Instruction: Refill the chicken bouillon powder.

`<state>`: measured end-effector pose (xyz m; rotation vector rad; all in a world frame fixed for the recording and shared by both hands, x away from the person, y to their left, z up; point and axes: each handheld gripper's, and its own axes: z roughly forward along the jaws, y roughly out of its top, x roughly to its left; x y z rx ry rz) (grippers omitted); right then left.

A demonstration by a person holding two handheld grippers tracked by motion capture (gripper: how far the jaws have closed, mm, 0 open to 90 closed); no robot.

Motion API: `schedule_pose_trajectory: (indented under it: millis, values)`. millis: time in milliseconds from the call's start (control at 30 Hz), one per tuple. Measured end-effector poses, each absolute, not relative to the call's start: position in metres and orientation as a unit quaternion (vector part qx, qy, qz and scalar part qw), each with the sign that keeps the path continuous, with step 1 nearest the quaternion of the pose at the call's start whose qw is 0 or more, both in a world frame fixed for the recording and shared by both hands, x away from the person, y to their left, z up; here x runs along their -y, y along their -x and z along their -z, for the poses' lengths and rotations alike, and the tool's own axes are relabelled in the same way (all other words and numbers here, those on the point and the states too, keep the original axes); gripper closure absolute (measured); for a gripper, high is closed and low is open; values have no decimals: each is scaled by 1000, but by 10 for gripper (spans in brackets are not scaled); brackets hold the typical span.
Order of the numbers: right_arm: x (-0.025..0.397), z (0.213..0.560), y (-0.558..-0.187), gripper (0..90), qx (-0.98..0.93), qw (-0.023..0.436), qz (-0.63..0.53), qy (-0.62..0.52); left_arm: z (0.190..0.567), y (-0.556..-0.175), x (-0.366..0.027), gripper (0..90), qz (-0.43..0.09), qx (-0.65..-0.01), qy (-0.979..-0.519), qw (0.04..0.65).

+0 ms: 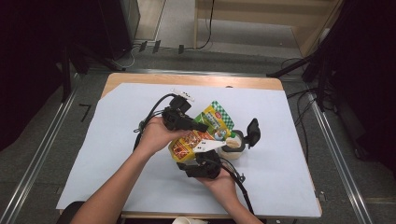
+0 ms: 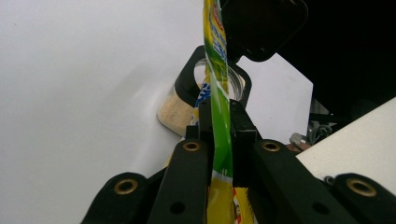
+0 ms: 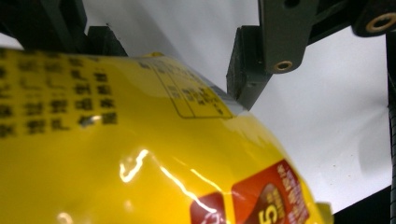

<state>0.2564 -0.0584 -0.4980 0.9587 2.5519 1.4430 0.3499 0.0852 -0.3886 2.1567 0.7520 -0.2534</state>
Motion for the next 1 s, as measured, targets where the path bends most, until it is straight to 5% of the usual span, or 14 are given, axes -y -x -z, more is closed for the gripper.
schedule_pose_trajectory:
  millis: [1000]
  values:
    - [62,497,-259,398,-824,53,-460,-326,389,-350,-91,885,95,-290,-859,411]
